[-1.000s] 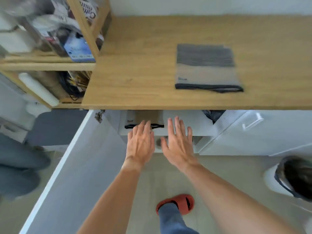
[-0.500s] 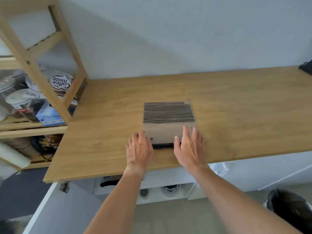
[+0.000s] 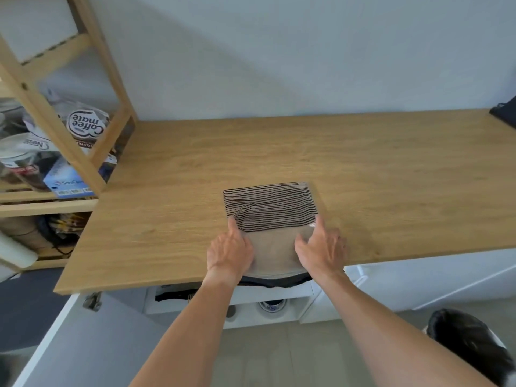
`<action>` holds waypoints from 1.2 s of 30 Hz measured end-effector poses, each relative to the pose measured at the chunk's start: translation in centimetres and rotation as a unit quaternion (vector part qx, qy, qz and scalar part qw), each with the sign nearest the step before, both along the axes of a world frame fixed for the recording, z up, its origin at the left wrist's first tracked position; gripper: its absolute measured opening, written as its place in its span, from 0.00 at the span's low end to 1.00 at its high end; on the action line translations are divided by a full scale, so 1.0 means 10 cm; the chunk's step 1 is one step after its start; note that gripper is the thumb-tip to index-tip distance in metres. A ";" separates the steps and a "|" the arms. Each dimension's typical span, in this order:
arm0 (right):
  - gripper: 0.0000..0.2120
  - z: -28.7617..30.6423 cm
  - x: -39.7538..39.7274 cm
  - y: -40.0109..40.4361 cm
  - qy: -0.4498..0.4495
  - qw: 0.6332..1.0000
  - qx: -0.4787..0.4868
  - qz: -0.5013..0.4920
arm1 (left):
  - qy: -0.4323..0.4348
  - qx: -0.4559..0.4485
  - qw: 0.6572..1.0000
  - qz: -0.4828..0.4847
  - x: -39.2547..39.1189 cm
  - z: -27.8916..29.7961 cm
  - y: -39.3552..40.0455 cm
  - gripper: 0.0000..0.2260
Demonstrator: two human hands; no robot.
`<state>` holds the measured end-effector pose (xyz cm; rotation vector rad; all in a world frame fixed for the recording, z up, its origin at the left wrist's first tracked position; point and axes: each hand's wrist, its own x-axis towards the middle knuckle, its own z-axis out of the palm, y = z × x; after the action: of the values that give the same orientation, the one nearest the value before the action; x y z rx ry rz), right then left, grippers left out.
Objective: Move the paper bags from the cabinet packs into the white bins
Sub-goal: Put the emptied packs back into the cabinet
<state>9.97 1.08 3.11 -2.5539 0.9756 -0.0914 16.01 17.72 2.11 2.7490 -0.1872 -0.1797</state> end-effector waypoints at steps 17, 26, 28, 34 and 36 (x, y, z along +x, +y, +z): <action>0.34 -1.20 -2.30 1.04 0.094 0.994 -0.010 0.049 | 0.070 0.085 0.989 -0.103 -2.25 -0.91 0.69 0.30; 0.36 -2.02 -2.05 0.87 0.059 0.992 -0.027 0.109 | 0.087 0.082 0.989 -0.082 -1.96 -1.76 0.70 0.32; 0.33 -2.17 -1.75 0.74 0.053 0.992 -0.012 0.116 | 0.083 0.062 0.993 -0.060 -1.64 -1.89 0.62 0.31; 0.27 -2.71 -0.58 0.40 0.014 0.988 0.004 0.153 | 0.051 0.083 0.995 -0.011 -0.51 -2.48 0.35 0.30; 0.25 -2.89 -0.17 0.29 0.056 0.988 0.020 0.141 | 0.044 0.093 0.995 -0.002 -0.17 -2.70 0.24 0.33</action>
<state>8.32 3.99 -25.83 -2.6537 0.6367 0.1519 14.35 20.11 -24.93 2.9173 -0.1580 -0.3353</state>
